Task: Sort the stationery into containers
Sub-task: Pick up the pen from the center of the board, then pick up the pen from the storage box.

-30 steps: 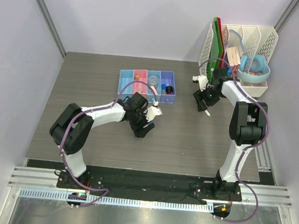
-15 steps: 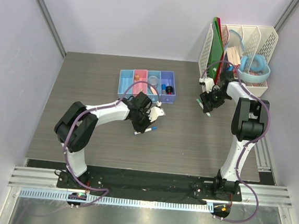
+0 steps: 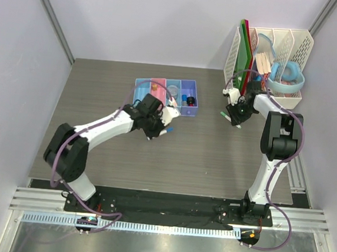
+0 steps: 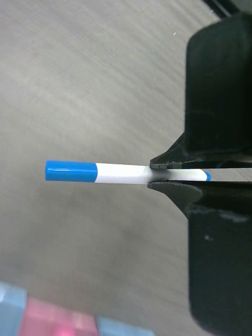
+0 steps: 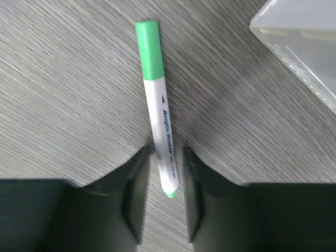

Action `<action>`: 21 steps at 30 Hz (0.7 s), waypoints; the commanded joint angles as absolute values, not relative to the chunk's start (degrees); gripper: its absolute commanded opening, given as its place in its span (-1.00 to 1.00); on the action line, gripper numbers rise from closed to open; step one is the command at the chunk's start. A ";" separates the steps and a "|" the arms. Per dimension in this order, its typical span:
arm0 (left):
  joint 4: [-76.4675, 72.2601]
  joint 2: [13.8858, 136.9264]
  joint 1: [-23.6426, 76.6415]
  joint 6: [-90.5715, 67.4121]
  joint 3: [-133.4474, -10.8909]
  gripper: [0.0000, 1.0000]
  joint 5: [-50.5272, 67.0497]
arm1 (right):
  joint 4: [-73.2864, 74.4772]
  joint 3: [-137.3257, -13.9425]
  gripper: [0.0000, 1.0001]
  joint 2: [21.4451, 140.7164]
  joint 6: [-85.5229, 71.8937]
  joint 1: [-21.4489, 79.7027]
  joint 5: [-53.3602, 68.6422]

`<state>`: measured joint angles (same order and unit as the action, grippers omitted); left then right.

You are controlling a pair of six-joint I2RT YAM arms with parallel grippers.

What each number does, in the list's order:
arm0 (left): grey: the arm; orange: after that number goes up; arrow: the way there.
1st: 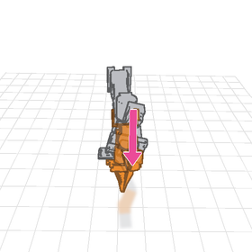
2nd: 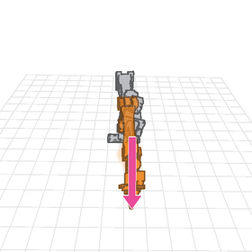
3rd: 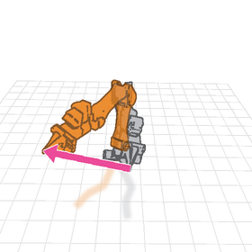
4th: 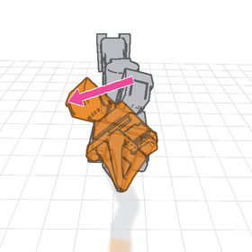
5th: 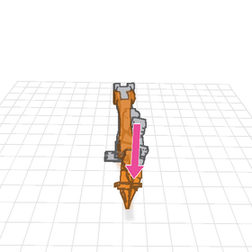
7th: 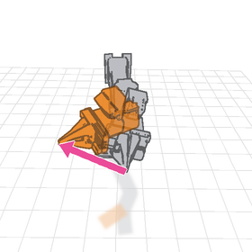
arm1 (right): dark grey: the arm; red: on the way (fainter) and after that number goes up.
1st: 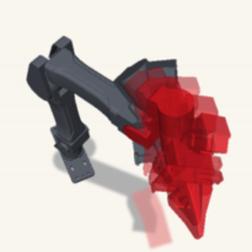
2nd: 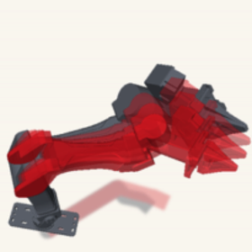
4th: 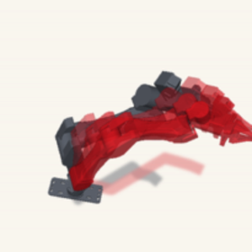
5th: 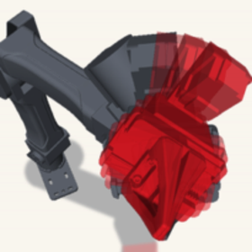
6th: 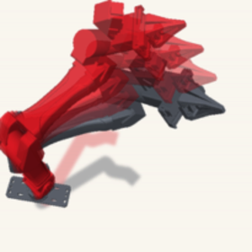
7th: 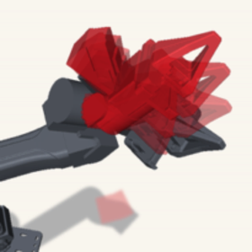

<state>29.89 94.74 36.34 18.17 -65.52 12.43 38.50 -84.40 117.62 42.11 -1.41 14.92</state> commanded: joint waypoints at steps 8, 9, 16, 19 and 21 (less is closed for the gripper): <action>26.90 87.80 25.67 13.98 -73.30 -1.00 4.31 | 39.99 -75.06 -0.97 121.82 39.73 3.69 13.89; 26.63 87.89 25.06 13.80 -73.47 -1.00 4.22 | 39.90 -74.01 -0.97 121.47 39.55 3.87 13.63; 24.87 91.84 21.10 10.82 -77.25 -1.00 2.82 | 41.74 -72.42 -0.97 113.75 37.80 4.83 15.64; 24.17 93.95 19.78 9.41 -79.18 -1.00 1.76 | 43.59 -73.39 -0.98 110.40 35.87 5.01 18.53; 23.64 95.79 19.16 8.18 -80.33 -1.00 1.58 | 44.12 -73.83 -0.98 106.71 34.90 5.97 19.51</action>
